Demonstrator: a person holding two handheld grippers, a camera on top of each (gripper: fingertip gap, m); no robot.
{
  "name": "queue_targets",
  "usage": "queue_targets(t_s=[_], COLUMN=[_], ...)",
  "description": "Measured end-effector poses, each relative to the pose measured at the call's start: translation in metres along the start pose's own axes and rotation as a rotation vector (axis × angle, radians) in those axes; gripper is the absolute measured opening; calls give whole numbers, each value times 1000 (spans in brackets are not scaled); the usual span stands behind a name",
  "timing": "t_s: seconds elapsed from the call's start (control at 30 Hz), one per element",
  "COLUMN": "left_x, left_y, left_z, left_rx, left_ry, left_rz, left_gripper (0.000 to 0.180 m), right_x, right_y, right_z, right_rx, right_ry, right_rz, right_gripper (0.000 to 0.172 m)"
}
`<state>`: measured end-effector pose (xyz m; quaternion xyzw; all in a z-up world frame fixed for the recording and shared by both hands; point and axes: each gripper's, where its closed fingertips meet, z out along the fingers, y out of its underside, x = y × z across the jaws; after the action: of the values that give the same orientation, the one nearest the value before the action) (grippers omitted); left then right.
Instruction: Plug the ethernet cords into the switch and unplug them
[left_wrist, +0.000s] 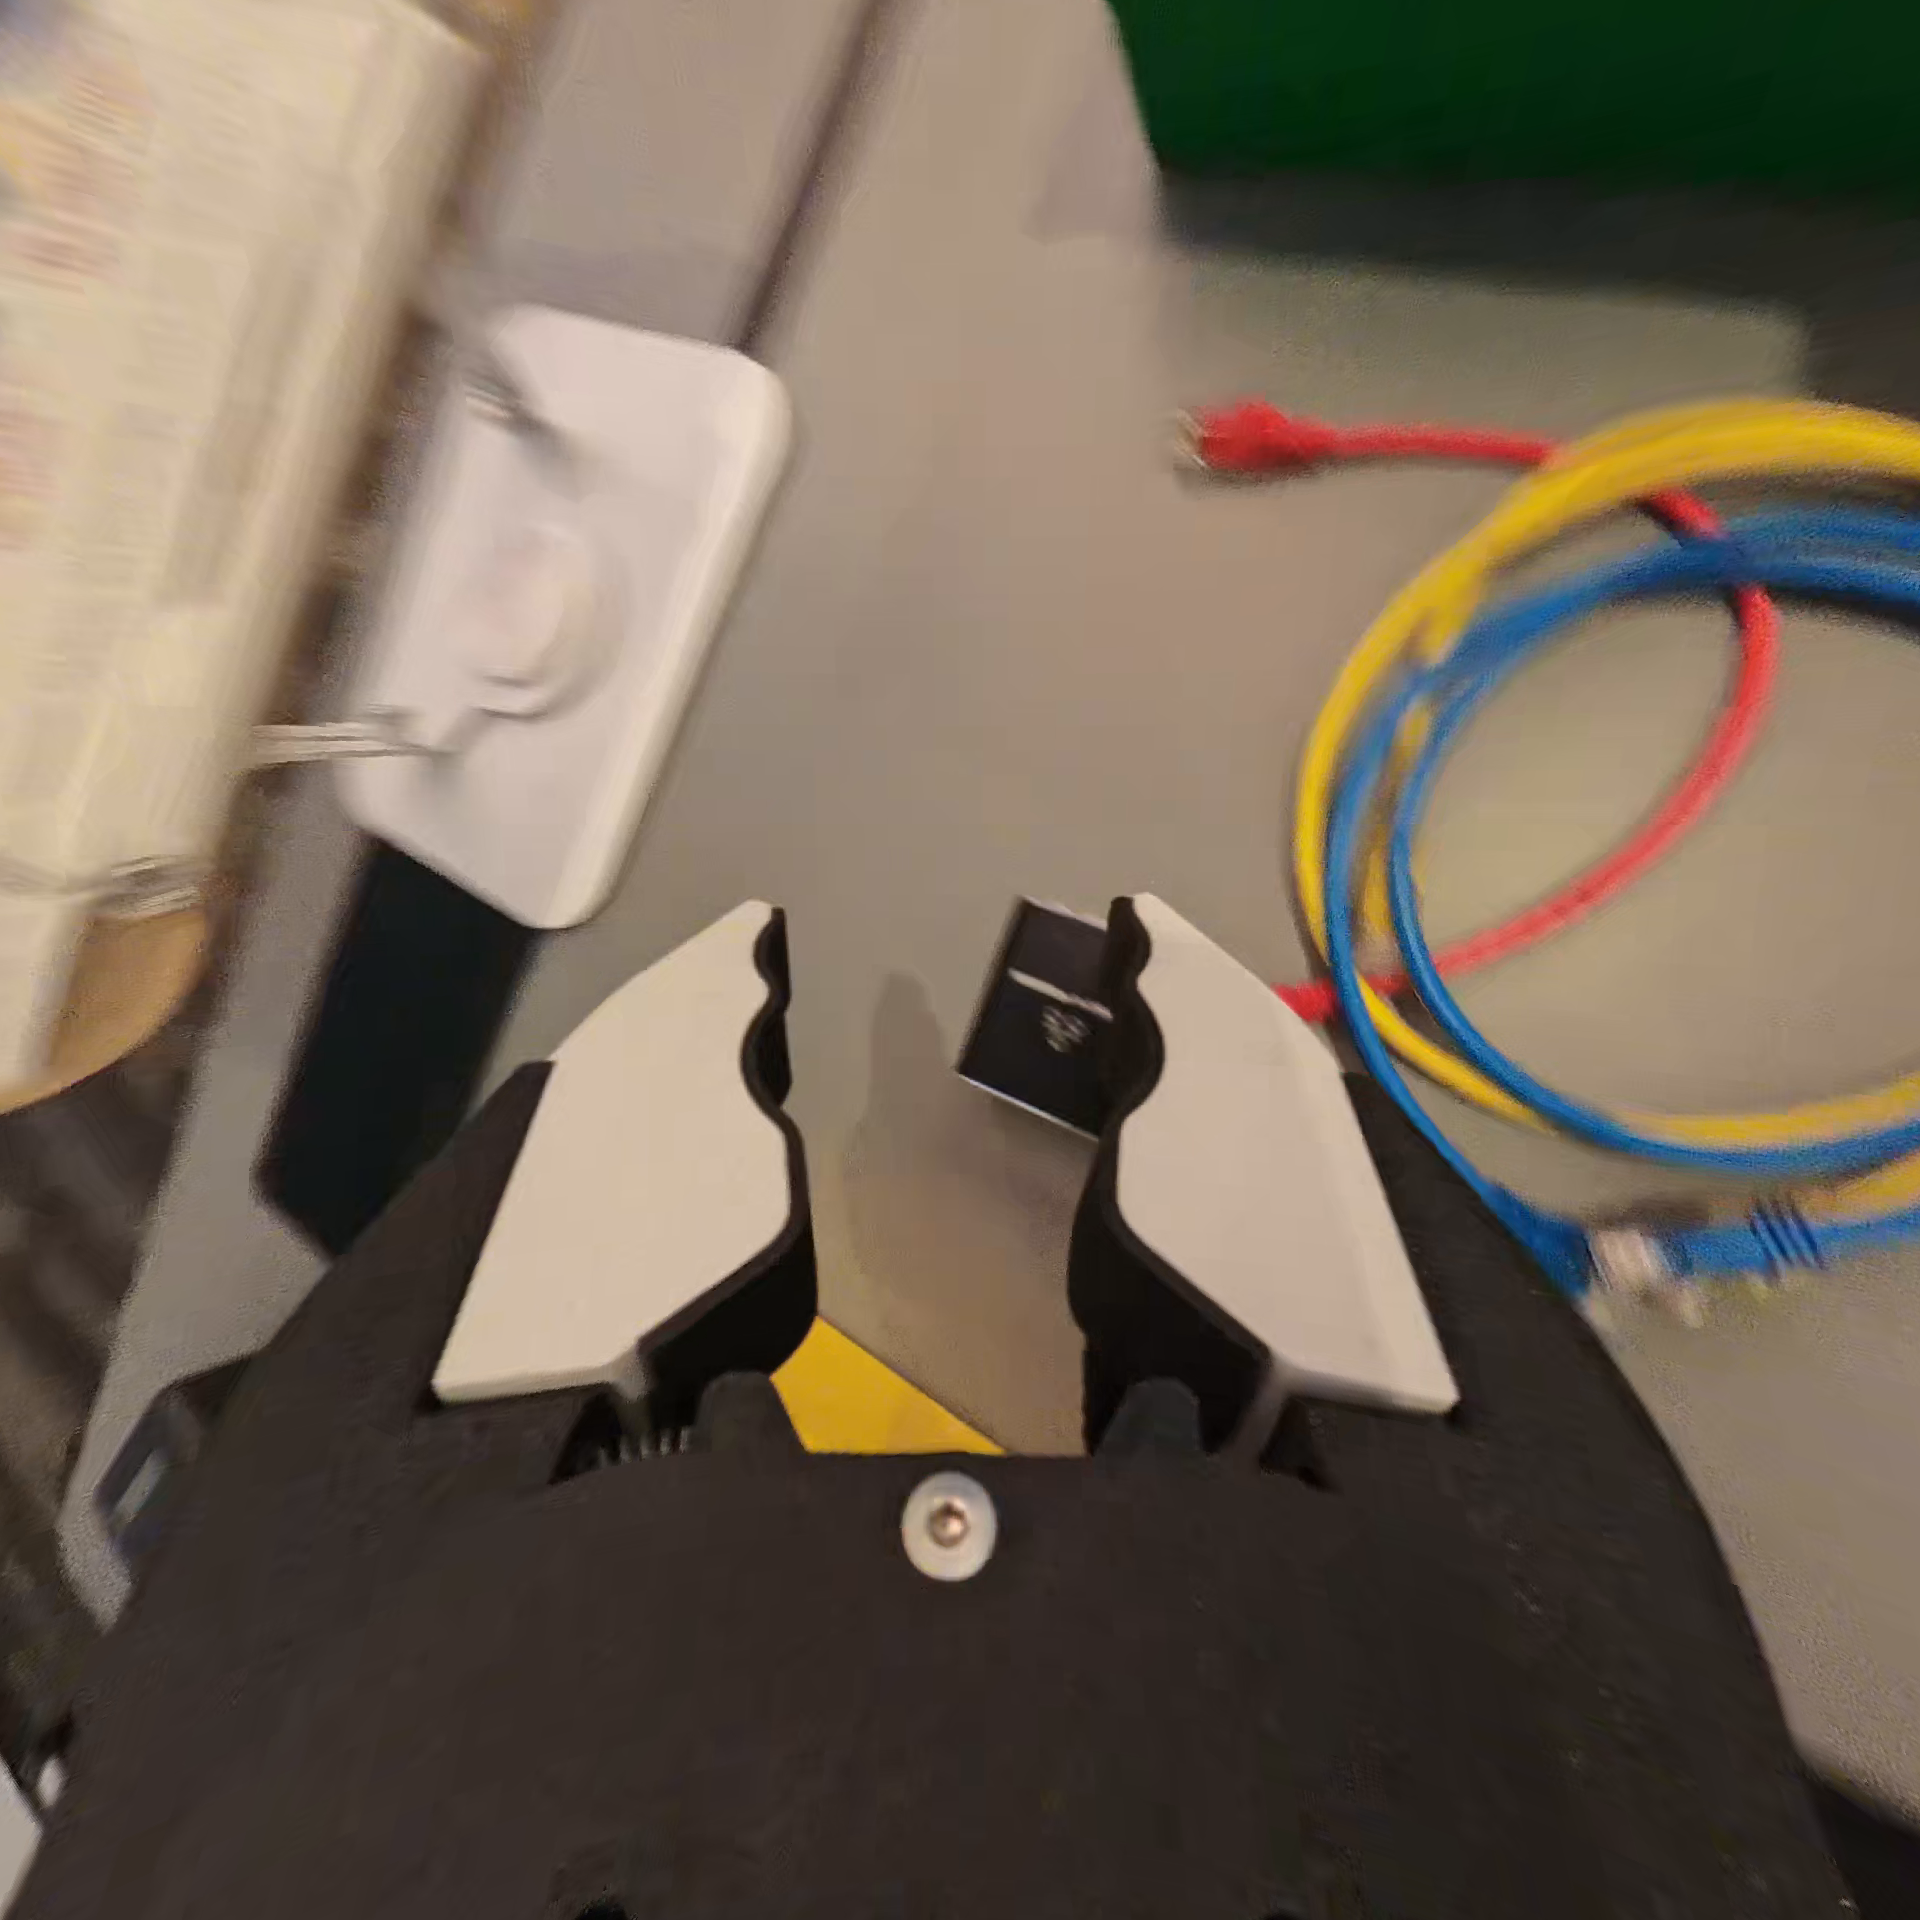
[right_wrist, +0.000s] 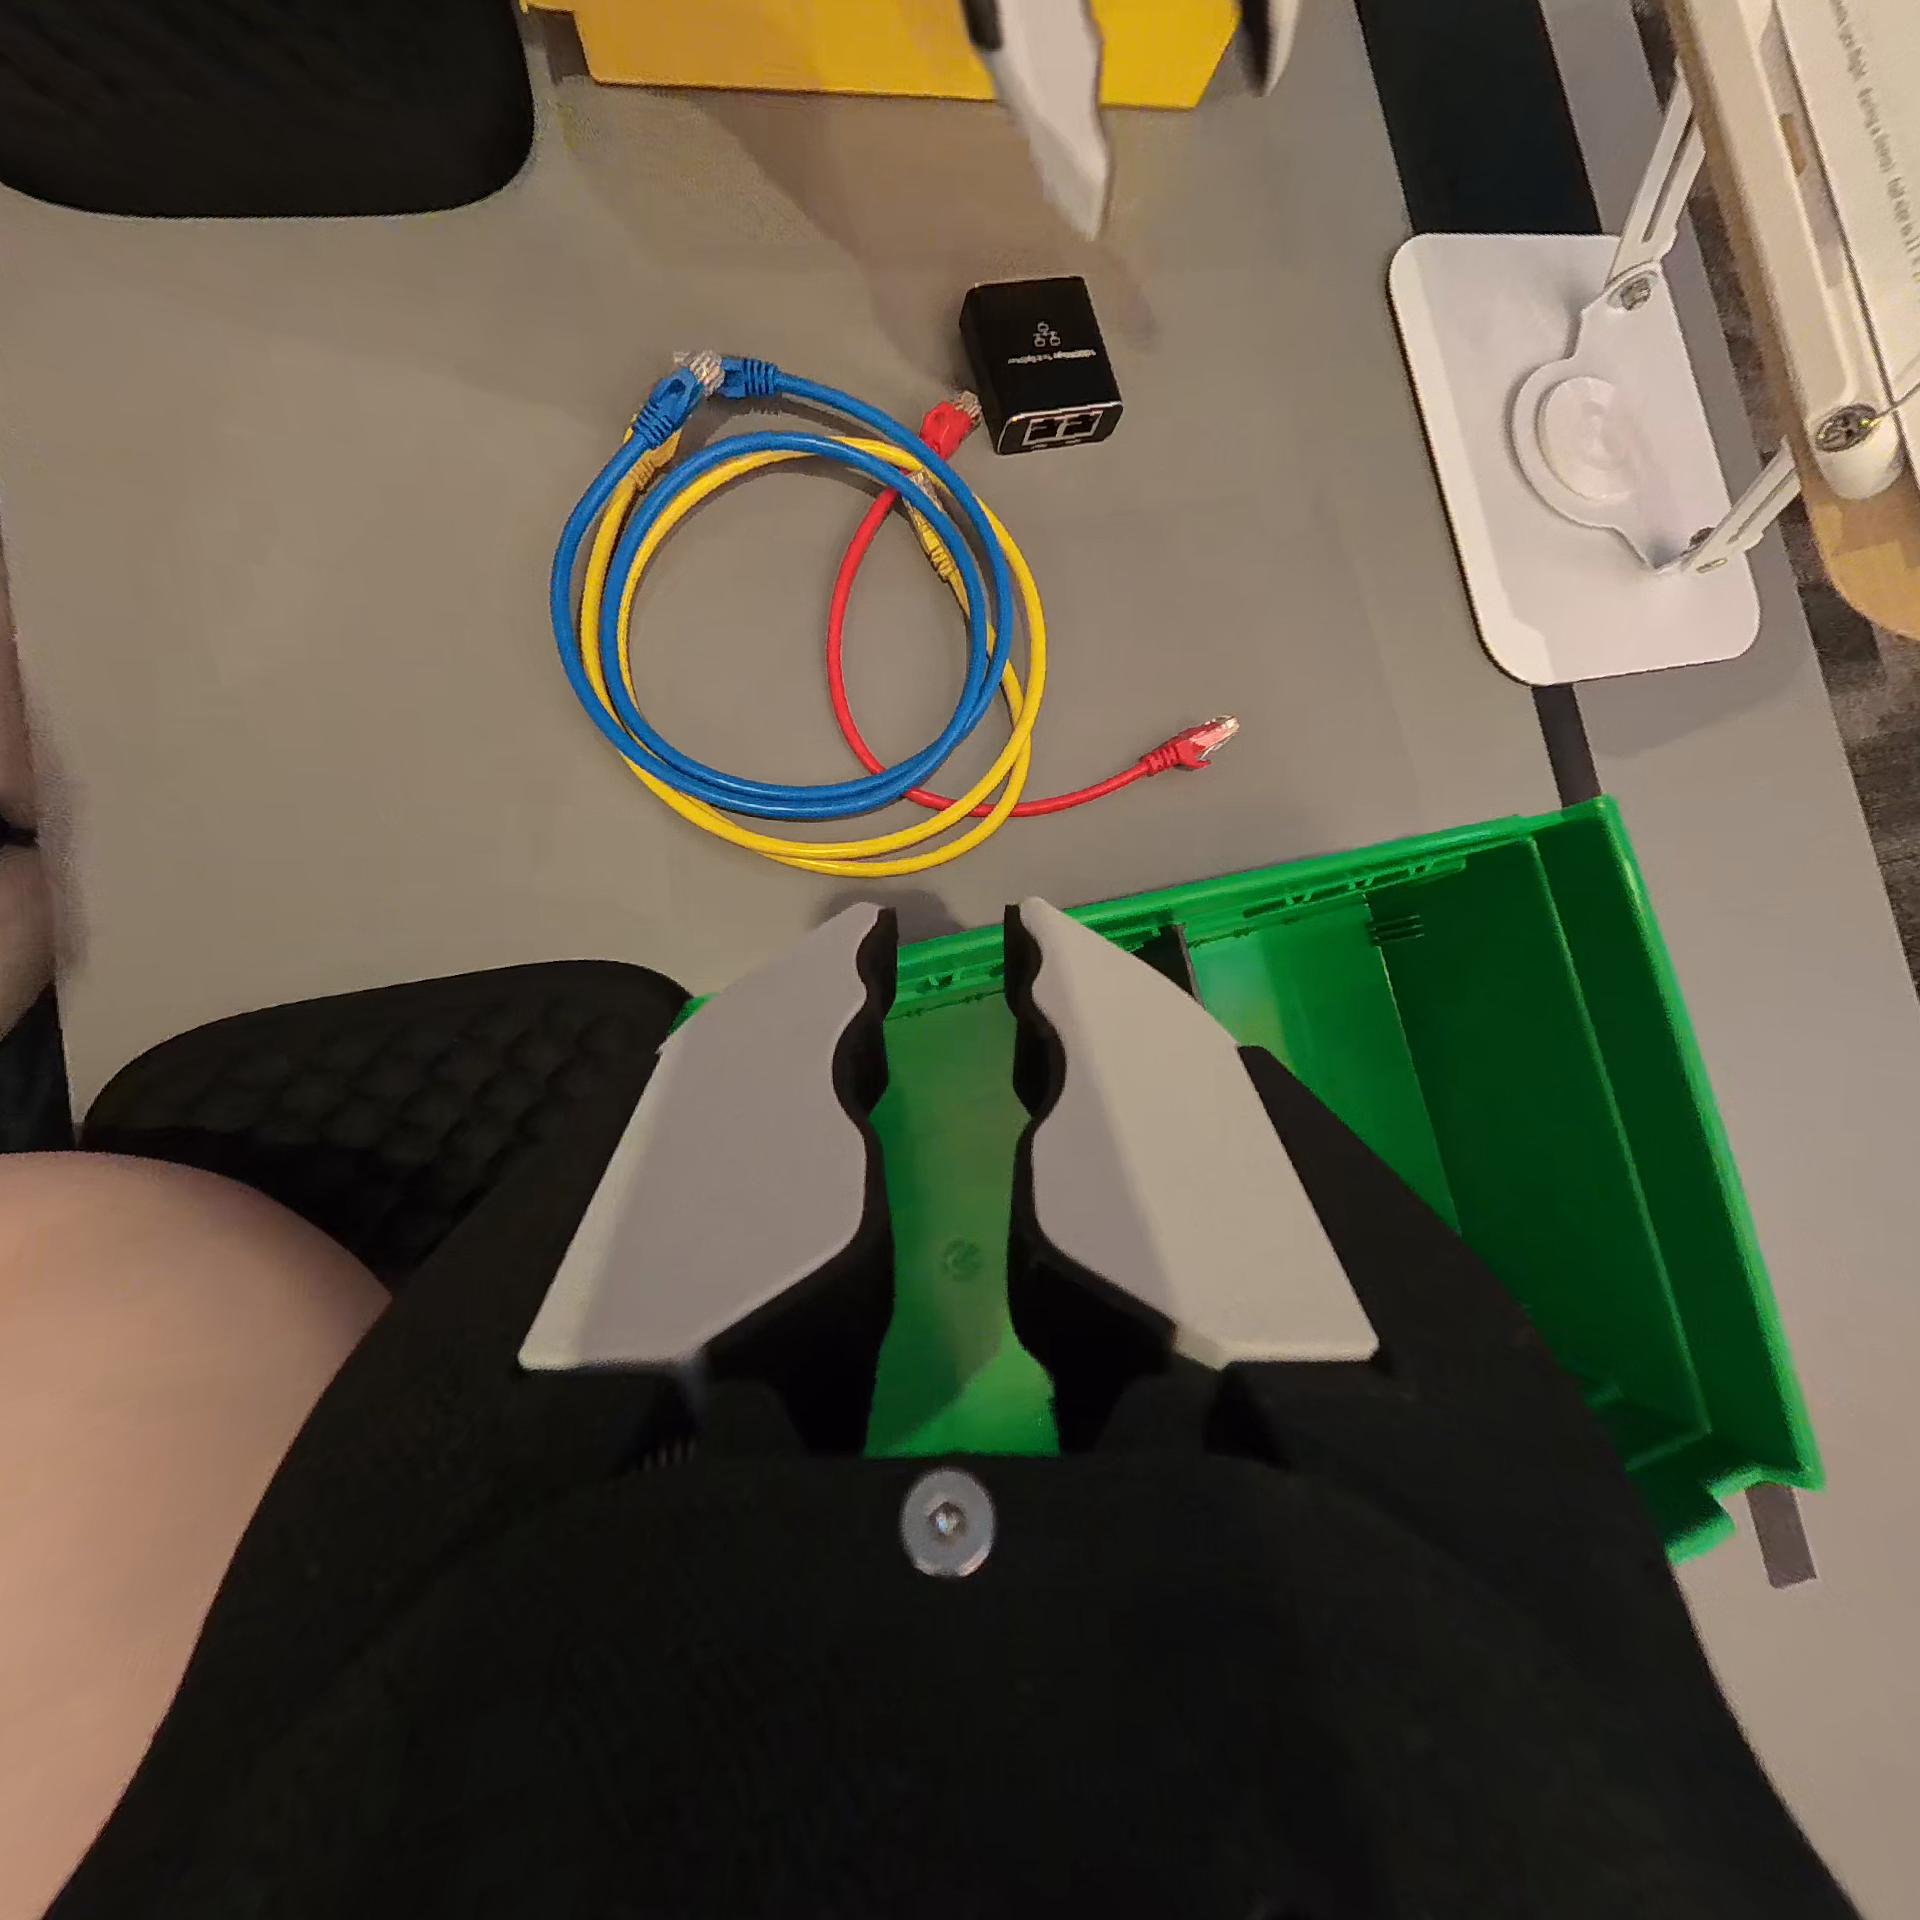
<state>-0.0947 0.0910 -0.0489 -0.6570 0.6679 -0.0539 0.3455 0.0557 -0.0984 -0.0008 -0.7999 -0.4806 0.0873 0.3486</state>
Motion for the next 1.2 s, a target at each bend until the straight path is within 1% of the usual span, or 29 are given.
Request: queue_targets(t_s=[0.03, 0.1, 0.13, 0.2, 0.23, 0.27, 0.37, 0.47, 0.5, 0.6, 0.7, 0.73, 0.77, 0.8, 0.83, 0.9, 0.93, 1.0, 1.07, 1.2], left_x=[10, 25, 28, 31, 36, 40, 34, 38, 37, 25, 14, 13, 11, 9, 8, 14, 18, 27, 36, 52], left_y=[10, 35, 46, 58, 62, 66, 74, 78, 80, 94, 105, 104, 98, 88, 73, 33, 14, -17, -36, -49], left_z=[8, 22, 29, 41, 44, 47, 59, 63, 62, 58, 55, 55, 54, 53, 52, 51, 51, 60, 77, 109], left_rx=[-65, -219, -291, -371, -402, -431, -466, -465, -471, -517, -547, -542, -521, -486, -432, -289, -227, -134, -107, -139], left_ry=[100, 231, 256, 277, 322, 357, 366, 430, 438, 423, 411, 407, 397, 381, 372, 379, 383, 377, 385, 408], left_rz=[39, 118, 170, 266, 278, 279, 300, 281, 290, 321, 297, 301, 313, 325, 328, 335, 360, 428, 470, 559], left_gripper=[57, 57, 63, 59, 56, 59, 64, 56, 56, 56, 56, 63, 70, 69, 67, 65, 60, 54, 50, 51], right_x=[1, 4, 5, 6, 6, 6, 5, 6, 6, 6, 6, 7, 7, 8, 8, 8, 8, 8, 7, 7], right_y=[0, 1, 2, 3, 3, 4, 6, 3, 2, 2, 4, 4, 4, 4, 4, 5, 5, 5, 6, 8], right_z=[0, 0, -1, -2, -2, -2, -1, -2, -2, -1, -1, -1, -2, -2, -2, -3, -3, -4, -4, -4], right_rx=[9, 23, 28, 39, 42, 42, 34, 45, 50, 52, 43, 45, 47, 47, 46, 42, 40, 36, 27, 13], right_ry=[-3, -5, -6, -9, -10, -11, -18, -17, -17, -26, -27, -26, -24, -21, -18, -13, -9, -4, -2, -3], right_rz=[4, 13, 17, 21, 22, 23, 22, 13, 11, 6, 12, 15, 18, 21, 22, 20, 20, 22, 24, 26], right_gripper=[21, 21, 21, 21, 21, 21, 21, 21, 21, 21, 21, 21, 21, 21, 21, 21, 21, 21, 21, 21])
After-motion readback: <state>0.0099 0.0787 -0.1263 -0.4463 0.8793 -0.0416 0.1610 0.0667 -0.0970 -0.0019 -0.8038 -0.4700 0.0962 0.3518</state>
